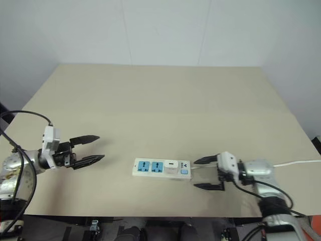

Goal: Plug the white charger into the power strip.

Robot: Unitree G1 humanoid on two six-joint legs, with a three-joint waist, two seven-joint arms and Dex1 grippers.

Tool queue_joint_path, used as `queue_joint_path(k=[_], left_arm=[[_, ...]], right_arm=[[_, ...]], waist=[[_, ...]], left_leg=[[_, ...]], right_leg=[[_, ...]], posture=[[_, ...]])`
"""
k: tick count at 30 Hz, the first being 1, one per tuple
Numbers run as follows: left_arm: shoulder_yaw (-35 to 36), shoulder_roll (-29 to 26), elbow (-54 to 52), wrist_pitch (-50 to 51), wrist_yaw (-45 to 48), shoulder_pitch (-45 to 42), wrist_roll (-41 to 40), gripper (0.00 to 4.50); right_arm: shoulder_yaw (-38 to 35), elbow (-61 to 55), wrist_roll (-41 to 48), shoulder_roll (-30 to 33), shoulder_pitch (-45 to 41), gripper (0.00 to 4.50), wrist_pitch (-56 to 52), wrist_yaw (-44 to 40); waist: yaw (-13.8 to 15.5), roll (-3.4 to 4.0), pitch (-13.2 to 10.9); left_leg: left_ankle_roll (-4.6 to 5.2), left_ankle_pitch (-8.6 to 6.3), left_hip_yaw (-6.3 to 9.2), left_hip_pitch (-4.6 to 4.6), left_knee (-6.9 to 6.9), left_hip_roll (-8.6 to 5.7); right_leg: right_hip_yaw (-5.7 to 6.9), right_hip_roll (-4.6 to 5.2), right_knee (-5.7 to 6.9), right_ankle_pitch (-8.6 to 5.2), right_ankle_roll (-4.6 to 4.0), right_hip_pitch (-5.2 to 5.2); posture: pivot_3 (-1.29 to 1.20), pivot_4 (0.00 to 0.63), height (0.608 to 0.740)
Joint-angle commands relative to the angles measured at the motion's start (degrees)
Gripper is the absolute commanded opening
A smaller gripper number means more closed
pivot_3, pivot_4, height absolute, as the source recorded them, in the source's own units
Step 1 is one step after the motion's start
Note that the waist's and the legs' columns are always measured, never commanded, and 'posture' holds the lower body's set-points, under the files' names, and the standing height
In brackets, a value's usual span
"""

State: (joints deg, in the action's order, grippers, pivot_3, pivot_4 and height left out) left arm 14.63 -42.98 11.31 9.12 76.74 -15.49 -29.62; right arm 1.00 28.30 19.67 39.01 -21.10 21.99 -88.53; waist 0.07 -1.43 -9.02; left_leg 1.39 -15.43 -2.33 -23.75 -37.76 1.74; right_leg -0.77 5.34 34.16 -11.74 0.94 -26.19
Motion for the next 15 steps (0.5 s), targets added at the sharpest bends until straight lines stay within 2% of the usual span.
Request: queue_joint_path(k=[1,7,15], left_arm=[[2.48,-1.14,-3.79,0.58,-1.29,1.79,-1.65,4.5],[2.83,-0.81,-5.43,1.07,-3.13,3.36,-2.09,4.5],[1.87,-0.8,-5.59,1.47,-3.49,3.57,-2.06,4.5]], right_arm=[[-4.66,-7.65,4.56,4.87,2.56,4.44,-3.74,-0.91],[-10.77,-12.83,7.14,11.44,8.17,4.44,-6.56,0.48],[-16.54,-17.99,9.04,15.86,14.65,4.44,-11.1,1.51]], waist=[[0.24,0.22,-0.19],[0.53,0.19,-0.3],[0.55,0.13,-0.33]], left_leg=[[0.0,0.0,-0.04,-0.01,0.0,-0.01],[0.05,0.0,-0.33,0.09,-0.17,-0.1],[0.12,-0.02,-0.89,0.14,-0.85,-0.04]], right_leg=[[0.04,-0.03,-0.01,0.0,0.0,0.0],[0.06,-0.72,0.06,0.06,0.12,0.12],[-0.03,-0.98,0.43,0.12,0.28,0.28]], posture=[[0.0,0.15,0.74],[0.0,0.15,0.74],[0.0,0.15,0.74]])
